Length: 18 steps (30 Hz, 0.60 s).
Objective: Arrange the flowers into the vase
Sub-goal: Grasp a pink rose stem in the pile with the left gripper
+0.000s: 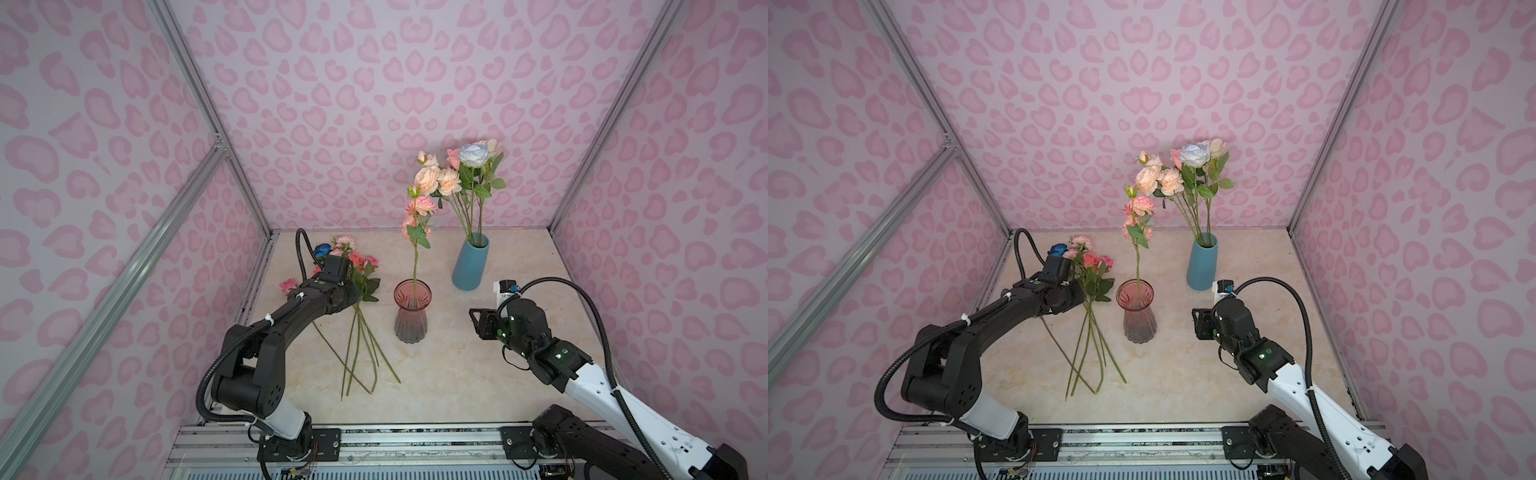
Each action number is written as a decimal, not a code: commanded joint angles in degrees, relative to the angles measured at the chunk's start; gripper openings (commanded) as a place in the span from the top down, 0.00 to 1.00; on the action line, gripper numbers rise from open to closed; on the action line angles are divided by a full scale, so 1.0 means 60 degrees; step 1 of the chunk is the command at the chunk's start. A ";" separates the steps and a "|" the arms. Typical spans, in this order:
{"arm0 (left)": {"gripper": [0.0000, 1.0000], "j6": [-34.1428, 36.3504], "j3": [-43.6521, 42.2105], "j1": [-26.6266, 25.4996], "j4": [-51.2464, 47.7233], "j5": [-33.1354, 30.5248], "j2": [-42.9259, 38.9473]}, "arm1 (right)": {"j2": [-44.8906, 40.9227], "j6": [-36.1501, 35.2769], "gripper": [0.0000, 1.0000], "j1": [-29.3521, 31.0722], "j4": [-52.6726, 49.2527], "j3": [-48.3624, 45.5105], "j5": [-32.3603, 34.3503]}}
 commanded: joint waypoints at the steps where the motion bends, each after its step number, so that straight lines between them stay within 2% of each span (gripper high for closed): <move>1: 0.67 -0.0343 0.0330 -0.0022 0.0235 0.0152 0.0560 | -0.0072 -0.0165 0.55 -0.0006 0.0005 -0.0018 0.0082; 12: 0.75 -0.0420 0.0585 0.0045 0.0286 -0.0437 0.1339 | 0.0078 -0.0232 0.55 -0.0084 0.0066 -0.0121 0.0144; 18: 0.79 -0.0379 0.0408 0.0209 0.0668 -0.0226 0.1642 | 0.0251 -0.0234 0.55 -0.0117 0.0175 -0.0120 0.0086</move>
